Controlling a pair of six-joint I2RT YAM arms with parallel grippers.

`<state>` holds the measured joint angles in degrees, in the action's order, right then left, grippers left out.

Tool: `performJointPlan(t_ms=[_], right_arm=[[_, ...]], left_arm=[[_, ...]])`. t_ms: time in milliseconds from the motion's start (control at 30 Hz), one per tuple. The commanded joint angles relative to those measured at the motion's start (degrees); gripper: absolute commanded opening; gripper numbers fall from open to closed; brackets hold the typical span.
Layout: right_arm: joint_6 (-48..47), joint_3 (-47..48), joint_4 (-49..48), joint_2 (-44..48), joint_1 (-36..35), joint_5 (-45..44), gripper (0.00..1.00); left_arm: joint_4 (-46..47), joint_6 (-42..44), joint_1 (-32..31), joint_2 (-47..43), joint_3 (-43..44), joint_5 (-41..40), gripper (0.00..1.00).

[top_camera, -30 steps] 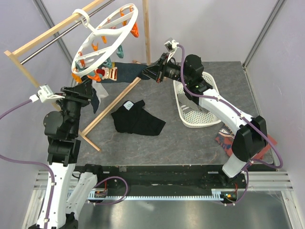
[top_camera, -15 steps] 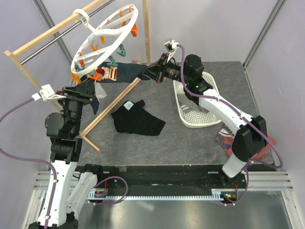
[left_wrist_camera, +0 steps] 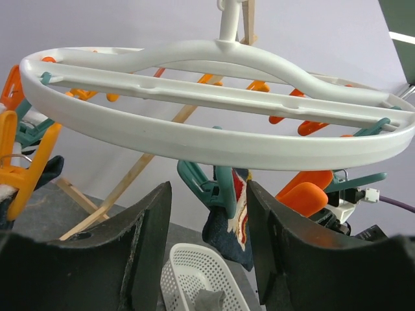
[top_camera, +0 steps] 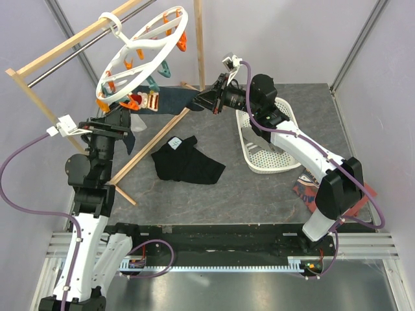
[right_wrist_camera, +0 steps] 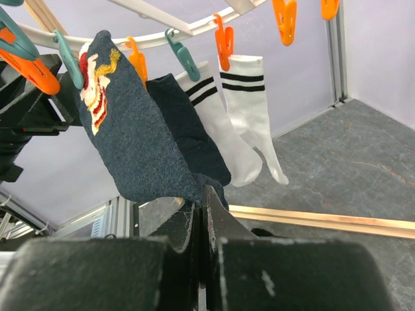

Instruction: Remove the socks clipped to the hanger

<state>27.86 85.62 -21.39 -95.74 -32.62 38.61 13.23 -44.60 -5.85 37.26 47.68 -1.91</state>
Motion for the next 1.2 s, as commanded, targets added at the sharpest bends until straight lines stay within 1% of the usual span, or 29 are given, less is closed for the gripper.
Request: performJointPlan(t_ms=[0,100,367,467,600,700,767,967,1067,1167], right_arm=[[1.1,-0.5,-2.0,0.7,0.3,3.2,0.02],[1.7,-0.5,-2.0,0.3,0.3,5.1,0.02],[6.9,-2.1,-5.8,-1.3,0.2,13.1,0.03],[7.1,-3.3,-5.9,-1.5,0.2,15.0,0.02],[6.9,-4.1,-5.5,-1.5,0.1,15.5,0.02],[6.9,-4.1,-5.4,-1.6,0.2,15.6,0.03],[7.3,-3.9,-5.3,-1.8,0.2,15.8,0.03],[7.4,-4.5,-5.2,-1.8,0.0,16.2,0.03],[7.4,-5.2,-5.3,-1.6,-0.2,16.5,0.03],[7.3,-5.8,-5.5,-1.5,-0.2,16.6,0.03]], left_arm=[[7.6,-2.3,0.2,0.1,-2.4,0.4,0.57],[11.4,-1.7,0.2,0.4,-3.6,1.3,0.58],[13.7,-1.3,1.0,1.2,-5.1,1.2,0.6],[13.9,-1.5,2.1,1.2,-5.3,1.7,0.6],[14.9,-2.9,4.1,1.4,-6.3,1.6,0.6],[16.1,-3.6,5.8,1.4,-6.2,4.3,0.6],[16.5,-3.6,8.0,1.4,-6.0,5.3,0.6],[20.2,-4.0,8.4,2.7,-6.6,8.6,0.6],[21.5,-4.5,8.4,3.5,-6.8,10.0,0.59],[21.7,-4.6,8.4,3.7,-6.5,10.8,0.54]])
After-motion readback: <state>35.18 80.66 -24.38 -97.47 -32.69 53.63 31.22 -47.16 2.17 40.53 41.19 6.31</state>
